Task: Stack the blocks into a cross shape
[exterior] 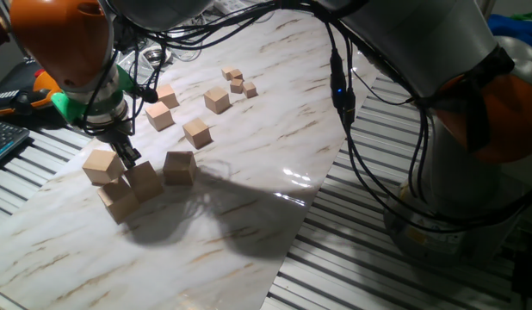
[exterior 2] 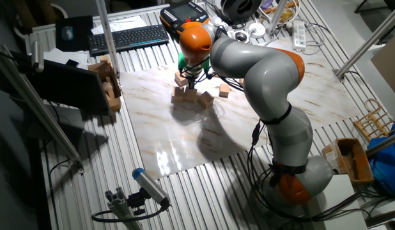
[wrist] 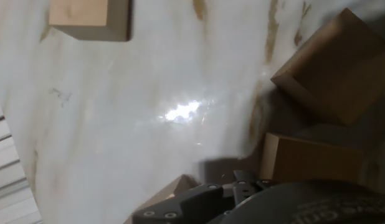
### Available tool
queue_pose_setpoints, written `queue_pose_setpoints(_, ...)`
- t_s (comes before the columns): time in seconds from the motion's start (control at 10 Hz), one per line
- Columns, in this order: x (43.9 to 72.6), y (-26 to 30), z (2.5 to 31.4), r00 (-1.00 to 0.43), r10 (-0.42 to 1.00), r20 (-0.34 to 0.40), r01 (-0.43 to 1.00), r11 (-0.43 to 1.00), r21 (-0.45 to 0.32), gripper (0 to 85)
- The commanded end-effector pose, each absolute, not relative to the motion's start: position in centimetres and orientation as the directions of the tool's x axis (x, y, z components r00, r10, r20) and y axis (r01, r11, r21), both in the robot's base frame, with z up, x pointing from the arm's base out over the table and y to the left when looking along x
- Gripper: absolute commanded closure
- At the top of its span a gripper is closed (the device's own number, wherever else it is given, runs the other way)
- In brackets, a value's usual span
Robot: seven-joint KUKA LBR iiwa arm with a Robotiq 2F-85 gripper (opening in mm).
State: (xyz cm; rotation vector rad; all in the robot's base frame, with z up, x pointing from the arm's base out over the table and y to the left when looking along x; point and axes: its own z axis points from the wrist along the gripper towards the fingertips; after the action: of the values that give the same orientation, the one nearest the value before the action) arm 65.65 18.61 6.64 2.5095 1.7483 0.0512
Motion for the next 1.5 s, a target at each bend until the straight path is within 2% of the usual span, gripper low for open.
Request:
queue_pose_setpoints(0.0,65.6,18.7,6.6,0.346,0.938,-0.019,0.935,-0.343,0.086,85.0)
queue_pose_setpoints(0.8,65.0,19.8,6.5,0.343,0.939,-0.023,0.936,-0.34,0.089,85.0)
queue_pose_setpoints(1.1,65.1,19.8,6.5,0.351,0.936,-0.037,0.932,-0.345,0.114,85.0)
queue_pose_setpoints(1.4,65.5,19.9,7.9,0.376,0.926,-0.033,0.922,-0.37,0.117,85.0)
